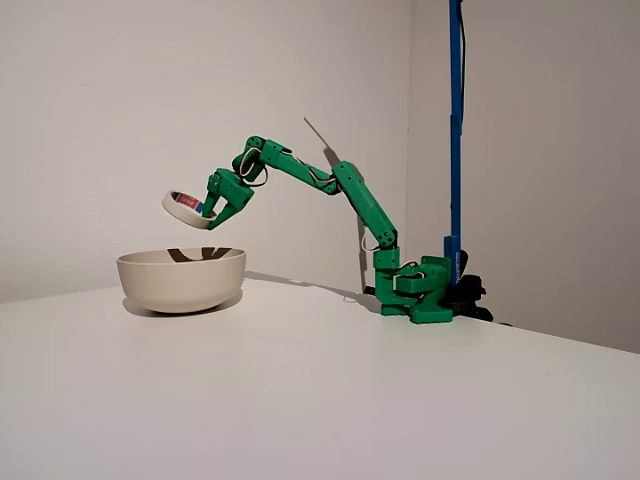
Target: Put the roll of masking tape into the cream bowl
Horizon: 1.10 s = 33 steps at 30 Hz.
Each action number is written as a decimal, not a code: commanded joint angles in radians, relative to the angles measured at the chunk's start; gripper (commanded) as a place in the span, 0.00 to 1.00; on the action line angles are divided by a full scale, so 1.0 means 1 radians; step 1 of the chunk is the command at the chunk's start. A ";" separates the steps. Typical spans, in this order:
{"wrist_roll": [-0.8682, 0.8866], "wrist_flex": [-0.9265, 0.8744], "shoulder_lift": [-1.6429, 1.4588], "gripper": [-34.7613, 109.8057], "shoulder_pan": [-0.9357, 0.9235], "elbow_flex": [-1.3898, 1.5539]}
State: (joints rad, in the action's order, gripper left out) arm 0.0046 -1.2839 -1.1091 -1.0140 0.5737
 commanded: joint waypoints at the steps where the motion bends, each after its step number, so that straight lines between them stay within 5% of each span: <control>1: -0.003 -0.012 -0.133 0.18 0.041 -0.098; 8: 0.015 -0.046 -0.095 0.20 0.054 -0.098; 10: 0.023 -0.038 -0.084 0.38 0.043 -0.098; 12: 0.029 -0.026 -0.078 0.45 0.034 -0.098; 23: 0.064 -0.002 -0.080 0.41 0.009 -0.098; 26: 0.075 0.005 -0.086 0.18 0.005 -0.098; 33: 0.103 -0.028 -0.199 0.18 0.040 -0.098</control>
State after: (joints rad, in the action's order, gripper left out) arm 0.0890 -1.2947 -1.1229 -0.9879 0.5553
